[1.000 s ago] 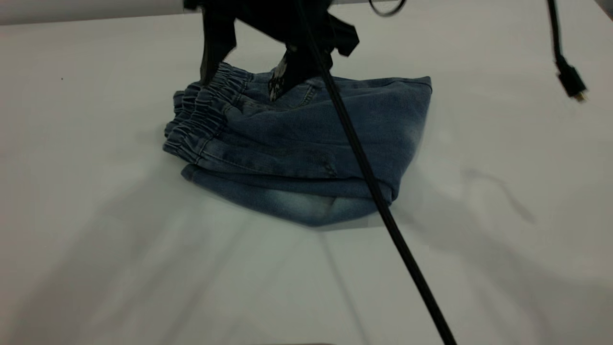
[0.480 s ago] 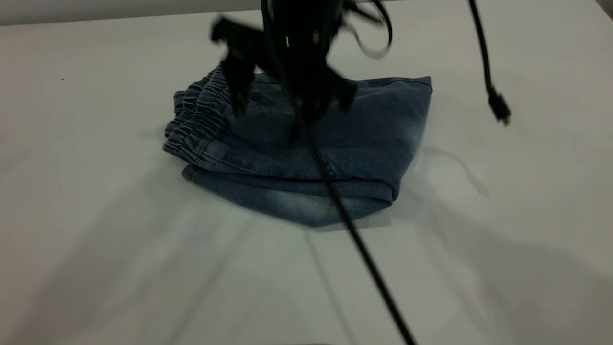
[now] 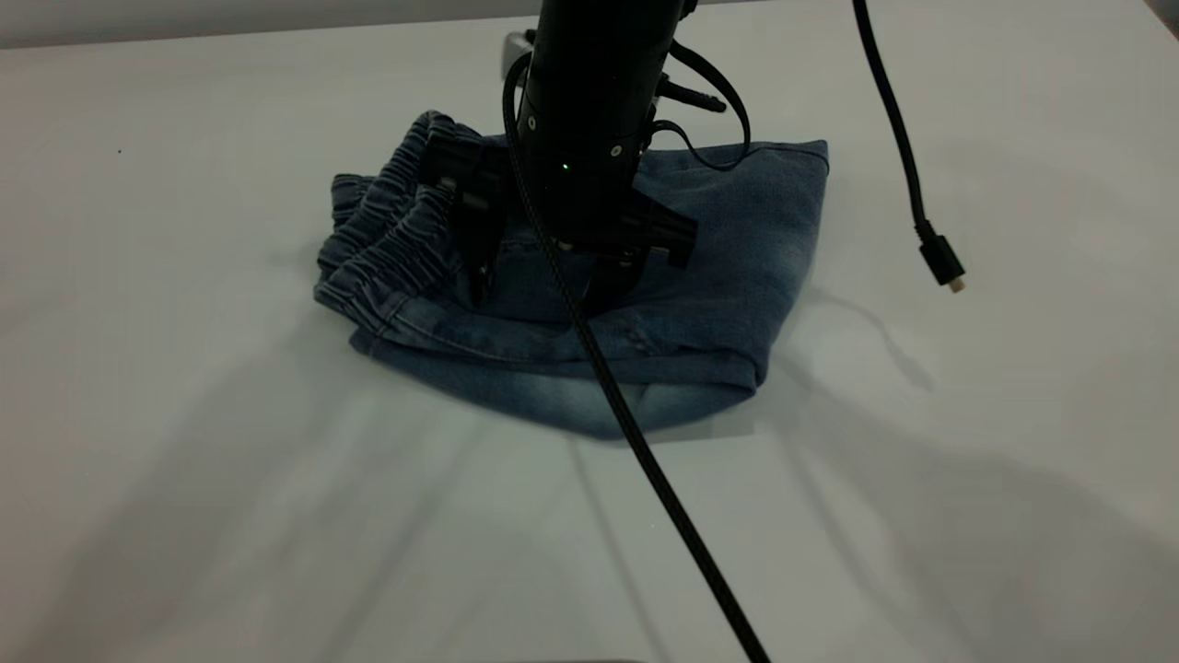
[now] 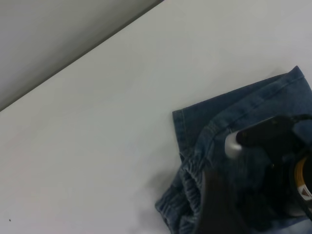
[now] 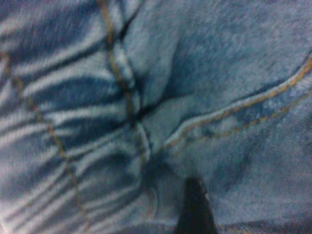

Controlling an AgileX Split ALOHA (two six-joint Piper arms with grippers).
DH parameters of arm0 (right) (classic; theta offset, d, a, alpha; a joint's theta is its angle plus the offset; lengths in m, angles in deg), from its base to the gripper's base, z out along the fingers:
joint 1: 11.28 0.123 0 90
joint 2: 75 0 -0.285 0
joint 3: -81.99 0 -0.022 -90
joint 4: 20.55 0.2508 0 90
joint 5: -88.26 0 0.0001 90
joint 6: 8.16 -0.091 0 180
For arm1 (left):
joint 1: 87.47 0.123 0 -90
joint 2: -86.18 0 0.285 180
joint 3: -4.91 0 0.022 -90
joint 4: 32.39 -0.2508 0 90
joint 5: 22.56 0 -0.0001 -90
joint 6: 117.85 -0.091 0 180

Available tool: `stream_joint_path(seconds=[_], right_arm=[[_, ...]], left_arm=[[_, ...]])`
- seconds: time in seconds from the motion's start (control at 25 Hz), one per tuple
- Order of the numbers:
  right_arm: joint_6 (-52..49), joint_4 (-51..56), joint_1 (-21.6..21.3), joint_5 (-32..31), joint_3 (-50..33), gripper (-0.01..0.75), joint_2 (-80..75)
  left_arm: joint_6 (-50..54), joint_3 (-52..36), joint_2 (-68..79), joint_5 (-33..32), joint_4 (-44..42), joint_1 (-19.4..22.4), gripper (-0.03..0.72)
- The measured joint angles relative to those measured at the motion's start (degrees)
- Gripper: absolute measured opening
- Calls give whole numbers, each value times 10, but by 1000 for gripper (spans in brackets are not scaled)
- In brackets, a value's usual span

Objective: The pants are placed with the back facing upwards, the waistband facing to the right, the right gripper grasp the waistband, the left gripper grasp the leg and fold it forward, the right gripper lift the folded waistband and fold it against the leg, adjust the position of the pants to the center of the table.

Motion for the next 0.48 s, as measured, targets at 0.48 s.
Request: stream_joint_path(seconds=[0.48], right_arm=[[157,-131,67,-98,1,435,2]], left_arm=[[-9,0,0,-1,0,0,422]])
